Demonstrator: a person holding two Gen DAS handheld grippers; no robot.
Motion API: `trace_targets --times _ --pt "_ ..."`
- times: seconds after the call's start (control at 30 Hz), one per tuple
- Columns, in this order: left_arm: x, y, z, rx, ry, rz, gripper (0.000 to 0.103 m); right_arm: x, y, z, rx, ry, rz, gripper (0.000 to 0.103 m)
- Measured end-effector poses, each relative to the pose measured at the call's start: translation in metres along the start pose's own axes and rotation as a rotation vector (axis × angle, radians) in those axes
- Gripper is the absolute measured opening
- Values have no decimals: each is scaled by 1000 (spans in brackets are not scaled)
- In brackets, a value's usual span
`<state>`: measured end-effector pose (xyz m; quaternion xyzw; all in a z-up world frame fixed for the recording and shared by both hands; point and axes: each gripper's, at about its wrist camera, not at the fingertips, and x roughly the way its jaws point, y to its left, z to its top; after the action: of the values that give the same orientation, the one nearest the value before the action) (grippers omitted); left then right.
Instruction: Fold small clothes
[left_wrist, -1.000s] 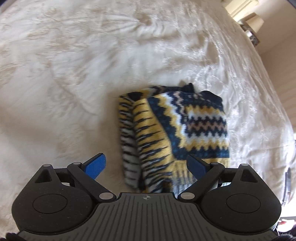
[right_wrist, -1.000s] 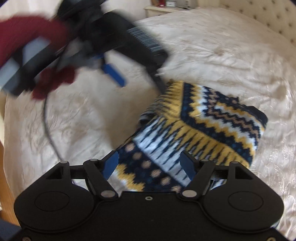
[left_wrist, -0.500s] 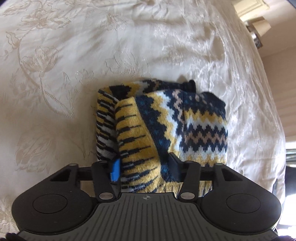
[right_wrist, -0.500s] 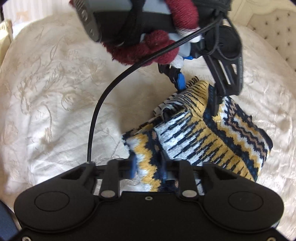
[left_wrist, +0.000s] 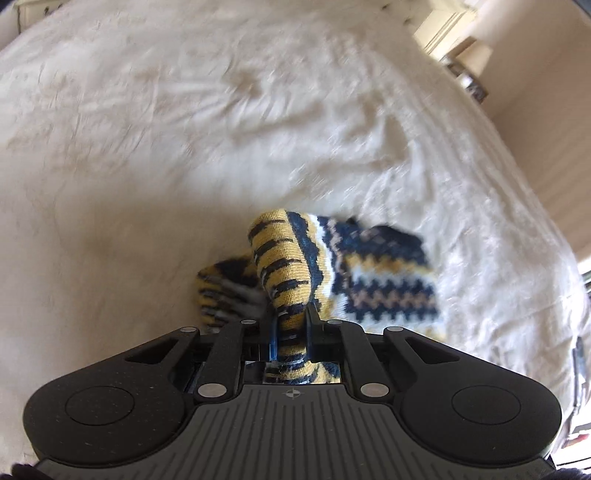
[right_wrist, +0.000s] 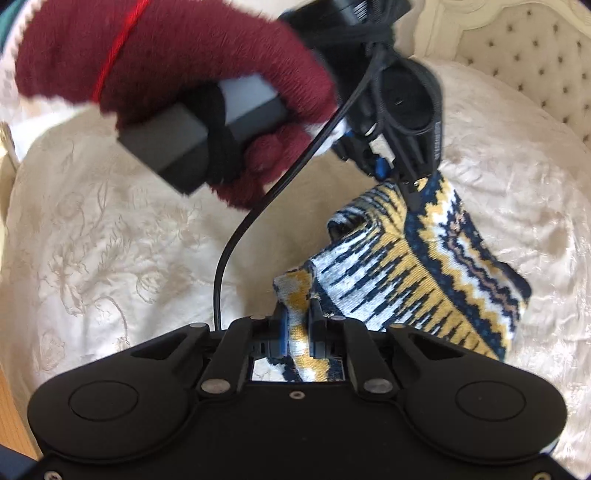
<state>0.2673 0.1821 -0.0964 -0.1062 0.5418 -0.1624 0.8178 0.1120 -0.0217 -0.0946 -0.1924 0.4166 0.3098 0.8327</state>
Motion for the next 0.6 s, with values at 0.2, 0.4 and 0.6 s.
trace_targets --times 0.2,0.4,0.6 --pt "25 28 -12 -75 52 101 17 43 1 -5 32 136 122 57" --pt "8 34 -12 -66 27 99 28 12 -31 -13 161 72 147 69" --pt "-24 33 -17 -93 -53 81 40 -17 -98 -22 407 -7 72 76"
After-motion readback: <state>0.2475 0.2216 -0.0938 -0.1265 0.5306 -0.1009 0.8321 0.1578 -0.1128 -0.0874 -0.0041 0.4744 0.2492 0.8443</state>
